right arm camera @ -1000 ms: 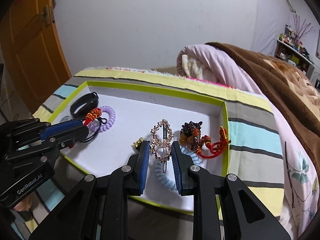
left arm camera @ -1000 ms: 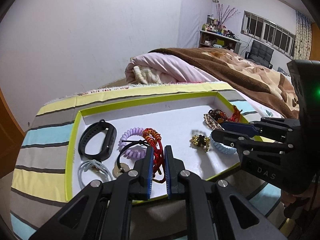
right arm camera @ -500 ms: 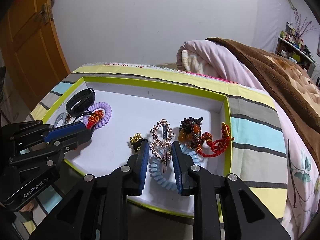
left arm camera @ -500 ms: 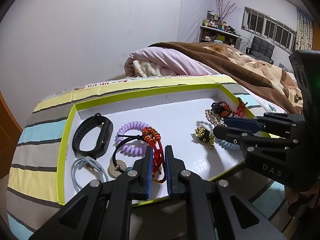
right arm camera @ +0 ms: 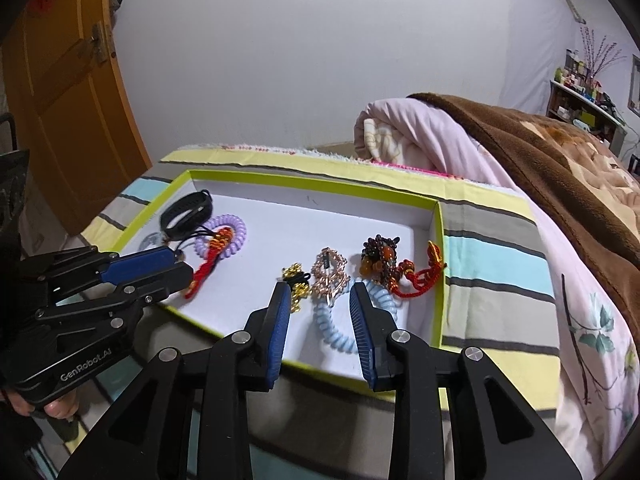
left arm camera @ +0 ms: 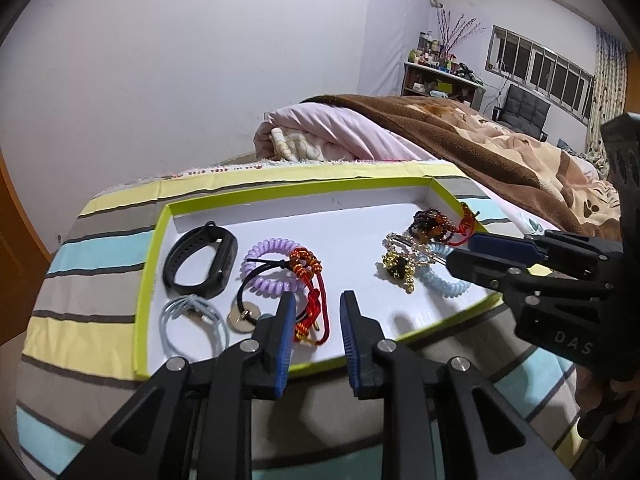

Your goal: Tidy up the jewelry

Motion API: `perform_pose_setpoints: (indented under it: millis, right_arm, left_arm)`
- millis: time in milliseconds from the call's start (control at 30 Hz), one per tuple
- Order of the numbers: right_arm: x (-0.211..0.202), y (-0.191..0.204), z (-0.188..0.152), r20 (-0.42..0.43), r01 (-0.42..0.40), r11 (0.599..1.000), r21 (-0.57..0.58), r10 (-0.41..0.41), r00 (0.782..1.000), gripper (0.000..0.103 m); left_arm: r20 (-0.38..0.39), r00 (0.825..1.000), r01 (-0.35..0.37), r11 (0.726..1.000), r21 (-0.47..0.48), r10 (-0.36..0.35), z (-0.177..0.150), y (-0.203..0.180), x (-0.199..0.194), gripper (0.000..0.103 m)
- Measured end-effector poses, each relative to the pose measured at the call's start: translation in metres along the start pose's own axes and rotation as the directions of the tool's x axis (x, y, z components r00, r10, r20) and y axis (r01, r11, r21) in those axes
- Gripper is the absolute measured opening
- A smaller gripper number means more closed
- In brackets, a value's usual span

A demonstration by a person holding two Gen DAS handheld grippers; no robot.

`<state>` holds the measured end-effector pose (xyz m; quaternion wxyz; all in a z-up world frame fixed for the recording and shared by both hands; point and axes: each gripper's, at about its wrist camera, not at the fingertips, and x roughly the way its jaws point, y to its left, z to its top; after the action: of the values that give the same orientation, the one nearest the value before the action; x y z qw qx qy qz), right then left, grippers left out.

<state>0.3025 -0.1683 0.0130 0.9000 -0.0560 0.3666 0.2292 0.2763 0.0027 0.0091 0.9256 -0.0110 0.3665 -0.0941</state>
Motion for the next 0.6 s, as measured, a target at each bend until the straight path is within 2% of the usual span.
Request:
perform_pose_setpoints:
  millis: [333, 600]
  right_arm:
    - [-0.05, 0.016, -0.026, 0.053, -0.005, 1.0, 0.002, 0.005, 0.999, 0.031]
    - [-0.091, 0.032, -0.057, 0.086, 0.006, 1.0, 0.017, -0.007, 0.996, 0.032]
  left_arm:
    - [0.049, 0.998, -0.029, 0.999, -0.035, 0.031, -0.018, -0.003, -0.047, 0.024]
    - [0.084, 0.995, -0.058, 0.997, -0.052, 0.062, -0.046, -0.015, -0.087, 0.024]
